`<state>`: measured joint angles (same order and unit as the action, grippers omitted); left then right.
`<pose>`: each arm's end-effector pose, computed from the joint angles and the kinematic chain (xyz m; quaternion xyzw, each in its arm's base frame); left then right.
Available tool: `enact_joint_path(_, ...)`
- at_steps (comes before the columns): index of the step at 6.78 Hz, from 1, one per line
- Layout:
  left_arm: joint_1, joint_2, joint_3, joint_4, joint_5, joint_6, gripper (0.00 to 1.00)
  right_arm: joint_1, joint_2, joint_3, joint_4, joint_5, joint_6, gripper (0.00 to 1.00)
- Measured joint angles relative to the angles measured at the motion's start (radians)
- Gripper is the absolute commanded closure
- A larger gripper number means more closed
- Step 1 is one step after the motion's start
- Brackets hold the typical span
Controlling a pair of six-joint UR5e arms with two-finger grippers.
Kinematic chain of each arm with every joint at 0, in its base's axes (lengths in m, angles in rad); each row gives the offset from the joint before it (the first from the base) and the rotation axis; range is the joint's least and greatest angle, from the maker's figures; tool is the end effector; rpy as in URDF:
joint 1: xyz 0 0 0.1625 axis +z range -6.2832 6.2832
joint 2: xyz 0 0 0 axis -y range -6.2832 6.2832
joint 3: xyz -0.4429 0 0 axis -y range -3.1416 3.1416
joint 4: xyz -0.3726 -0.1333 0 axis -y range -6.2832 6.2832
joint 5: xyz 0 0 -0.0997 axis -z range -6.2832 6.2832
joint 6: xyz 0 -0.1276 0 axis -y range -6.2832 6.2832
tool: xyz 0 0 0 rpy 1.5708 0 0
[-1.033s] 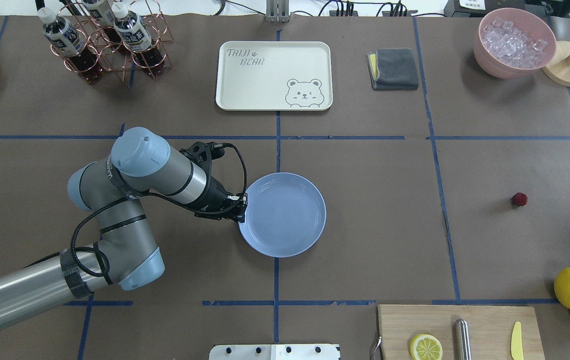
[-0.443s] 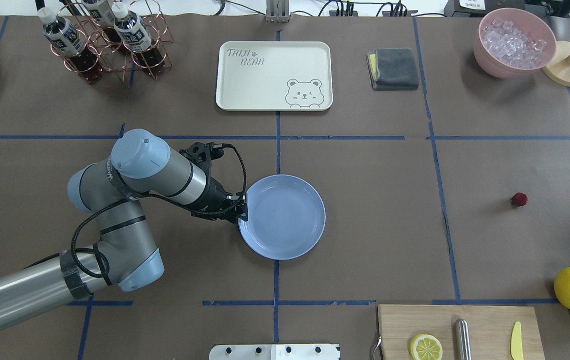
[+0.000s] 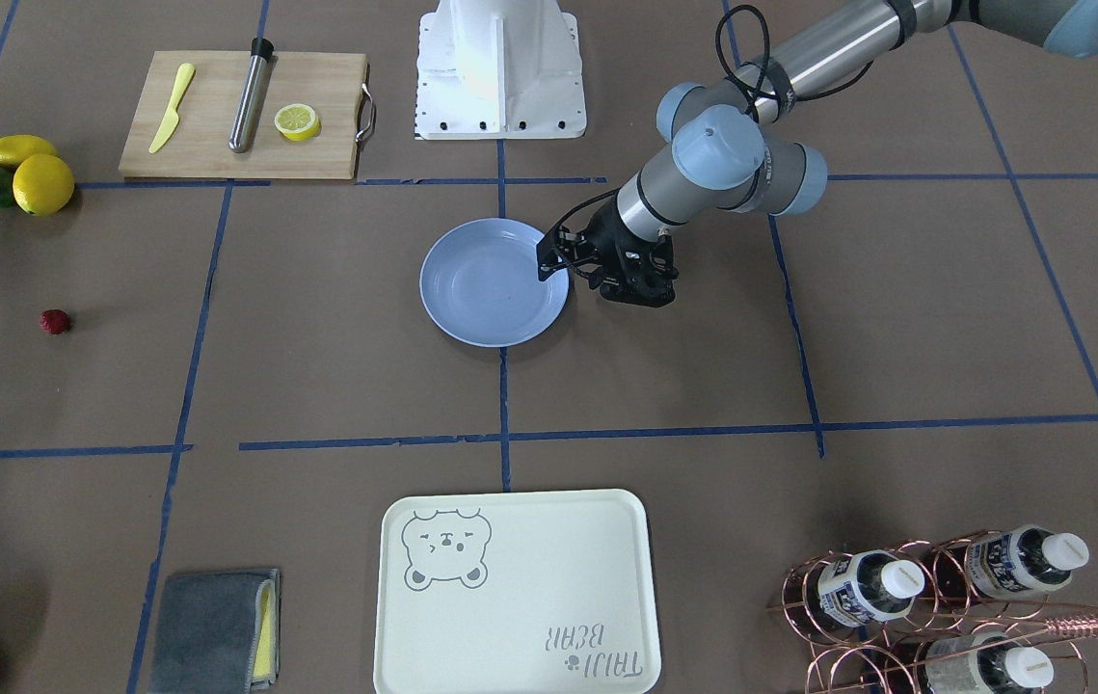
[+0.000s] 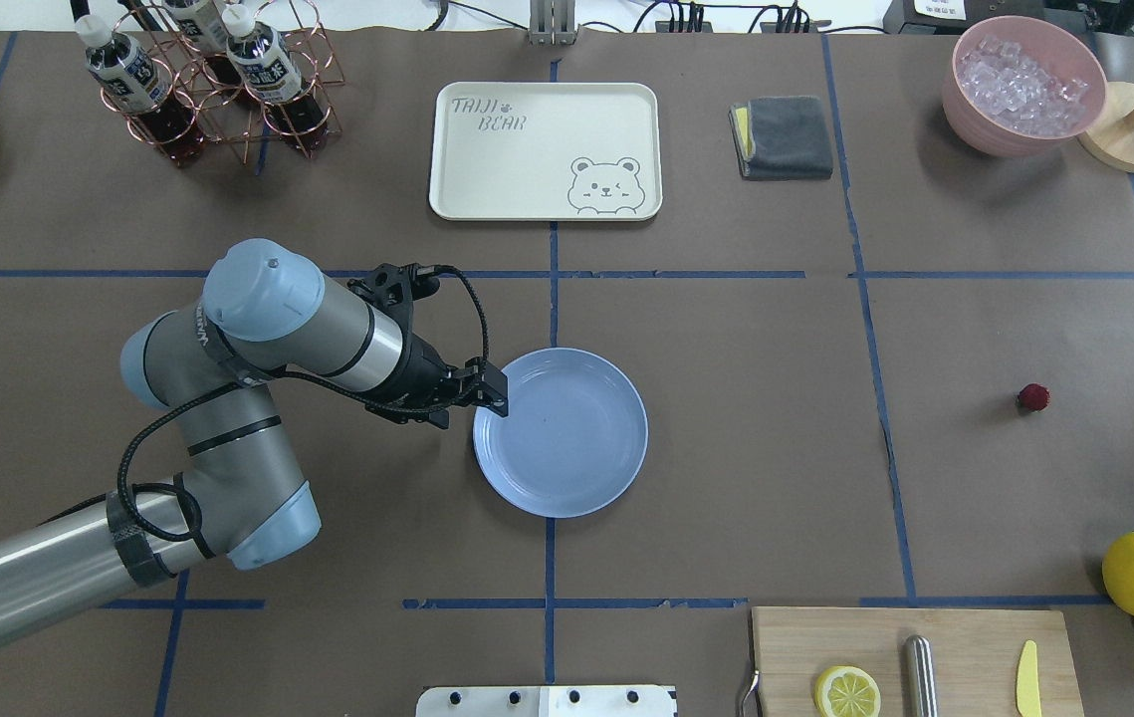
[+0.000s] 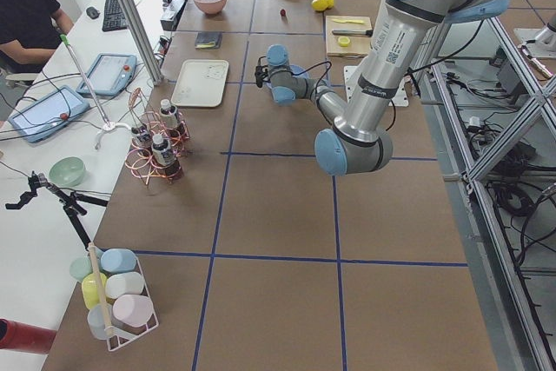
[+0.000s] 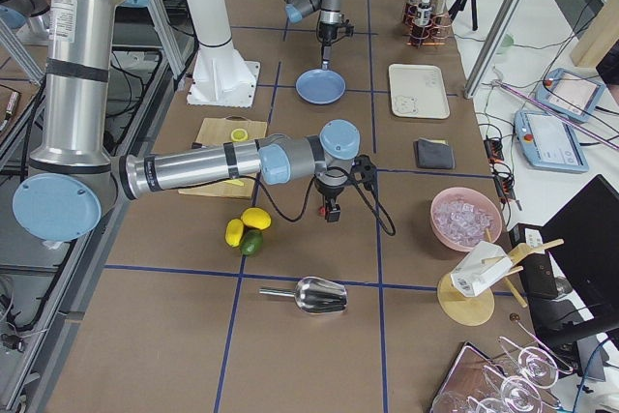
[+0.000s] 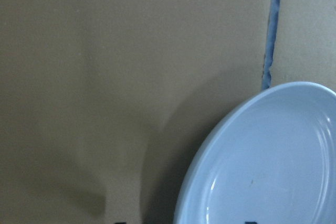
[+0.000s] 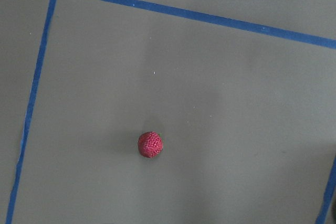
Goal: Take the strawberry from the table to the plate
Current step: 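Grasp the red strawberry with the right gripper while the left gripper withdraws from the plate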
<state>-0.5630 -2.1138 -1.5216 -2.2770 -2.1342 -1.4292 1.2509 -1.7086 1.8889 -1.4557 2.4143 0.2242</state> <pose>0.5518 -0.4253 0.3113 -0.0282 0.5882 -0.0123 0.8081 -0.0978 -0.4161 0.5865 0.0205 -0.4261 -0.1033 0.8985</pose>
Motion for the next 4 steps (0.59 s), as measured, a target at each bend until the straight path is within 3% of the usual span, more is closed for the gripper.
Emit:
enact_joint_path(2, -0.02, 0.023, -0.038, 0.003, -0.003, 0.0, 0.17, -0.141, 0.002, -0.026, 0.152, -0.124, 0.263, 0.0)
enact_joint_path(4, -0.022, 0.039, -0.053, 0.004, -0.001, 0.0, 0.17, -0.239, 0.017, -0.131, 0.318, -0.204, 0.388, 0.0)
